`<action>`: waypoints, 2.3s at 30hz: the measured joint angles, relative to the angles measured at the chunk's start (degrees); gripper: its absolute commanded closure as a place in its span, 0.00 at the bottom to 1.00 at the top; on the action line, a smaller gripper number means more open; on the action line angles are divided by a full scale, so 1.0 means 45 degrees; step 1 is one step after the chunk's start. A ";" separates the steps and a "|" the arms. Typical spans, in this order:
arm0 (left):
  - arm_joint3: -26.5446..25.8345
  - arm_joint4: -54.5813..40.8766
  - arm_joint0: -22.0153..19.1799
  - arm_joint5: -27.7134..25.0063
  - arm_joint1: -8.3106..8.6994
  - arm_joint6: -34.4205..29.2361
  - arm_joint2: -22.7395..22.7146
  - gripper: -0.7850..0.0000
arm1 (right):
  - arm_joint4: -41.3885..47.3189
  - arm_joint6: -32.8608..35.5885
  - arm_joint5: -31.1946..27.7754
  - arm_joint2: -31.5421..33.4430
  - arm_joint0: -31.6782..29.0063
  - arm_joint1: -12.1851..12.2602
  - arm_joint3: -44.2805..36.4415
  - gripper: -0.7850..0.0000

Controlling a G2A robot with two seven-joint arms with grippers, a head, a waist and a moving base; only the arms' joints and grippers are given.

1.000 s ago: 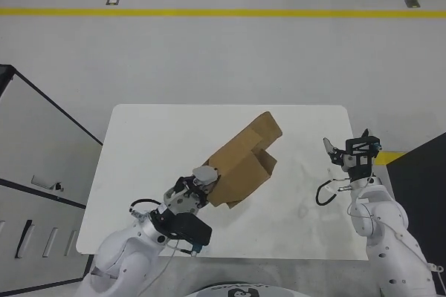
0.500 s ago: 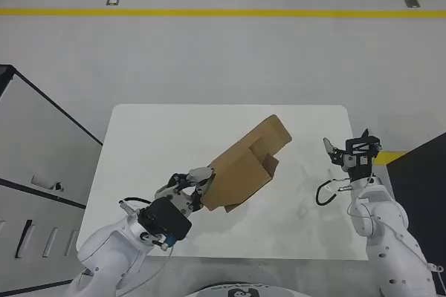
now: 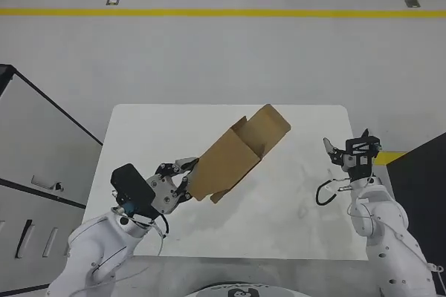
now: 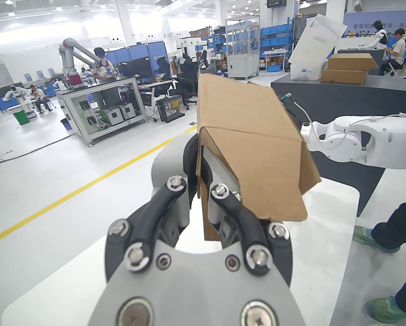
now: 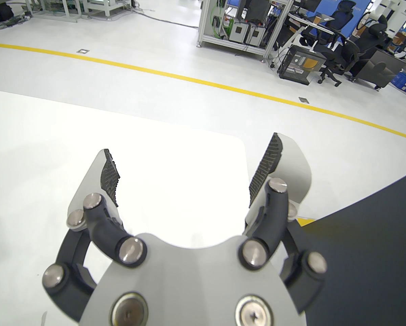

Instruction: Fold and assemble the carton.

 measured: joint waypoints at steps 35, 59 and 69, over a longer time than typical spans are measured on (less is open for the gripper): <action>0.0005 -0.9428 -0.0738 0.1303 0.0044 -0.3723 -0.0359 1.00 | 0.0000 0.0000 0.0000 0.0000 0.0000 0.0000 0.0000 0.00; 0.0018 -1.8878 -0.1884 0.4025 0.0241 -0.8011 -0.1151 1.00 | 0.0000 0.0000 0.0000 0.0000 0.0000 0.0000 0.0000 0.00; 0.0017 -1.8132 -0.1942 0.3253 0.0275 -0.7944 -0.1331 1.00 | 0.0000 0.0000 0.0000 0.0000 0.0000 0.0000 0.0000 0.00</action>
